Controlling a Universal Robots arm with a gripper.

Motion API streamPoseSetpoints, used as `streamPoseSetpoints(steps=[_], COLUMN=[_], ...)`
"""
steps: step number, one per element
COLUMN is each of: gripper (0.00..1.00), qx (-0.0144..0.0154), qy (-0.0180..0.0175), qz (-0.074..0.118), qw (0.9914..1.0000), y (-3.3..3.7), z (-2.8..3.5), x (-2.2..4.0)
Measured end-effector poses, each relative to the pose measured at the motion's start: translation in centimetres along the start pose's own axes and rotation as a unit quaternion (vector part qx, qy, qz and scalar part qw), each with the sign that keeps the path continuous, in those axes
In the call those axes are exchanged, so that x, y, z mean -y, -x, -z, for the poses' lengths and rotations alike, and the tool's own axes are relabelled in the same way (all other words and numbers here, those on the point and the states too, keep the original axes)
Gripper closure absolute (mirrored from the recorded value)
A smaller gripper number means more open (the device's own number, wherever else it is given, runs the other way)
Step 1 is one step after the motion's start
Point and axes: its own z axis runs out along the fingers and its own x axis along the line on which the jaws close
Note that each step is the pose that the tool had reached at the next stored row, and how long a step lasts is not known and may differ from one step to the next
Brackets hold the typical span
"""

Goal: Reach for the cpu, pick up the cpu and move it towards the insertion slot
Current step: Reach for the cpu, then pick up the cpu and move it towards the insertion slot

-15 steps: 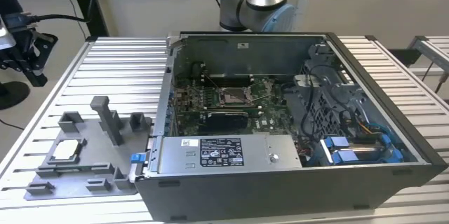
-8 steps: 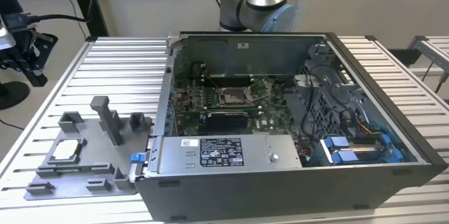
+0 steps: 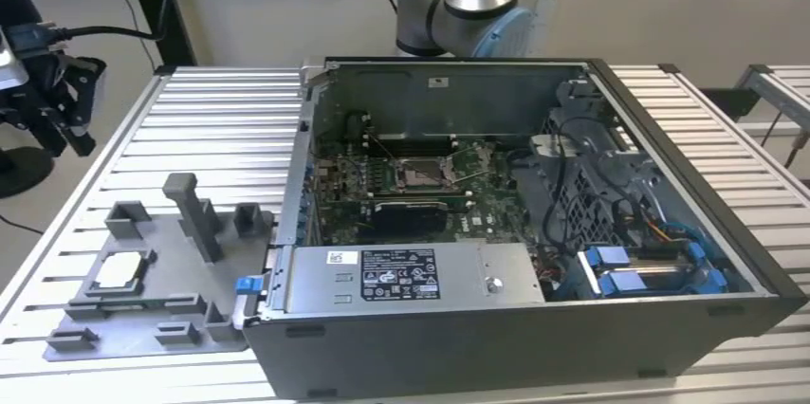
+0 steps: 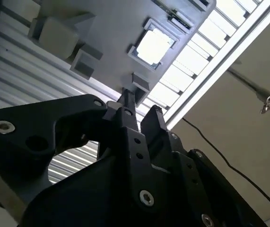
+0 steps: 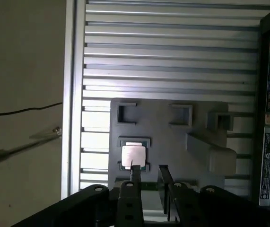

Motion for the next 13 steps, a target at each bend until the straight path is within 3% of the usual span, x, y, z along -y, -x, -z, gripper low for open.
streamPoseSetpoints(steps=[5, 13], gripper=[0.00, 0.00], qx=[0.0000, -0.0001], qy=[0.0001, 0.0000], qz=[0.000, 0.000], qw=[1.00000, 1.00000], y=[0.00, -0.05], z=[-0.06, -0.67], x=[0.00, 0.03])
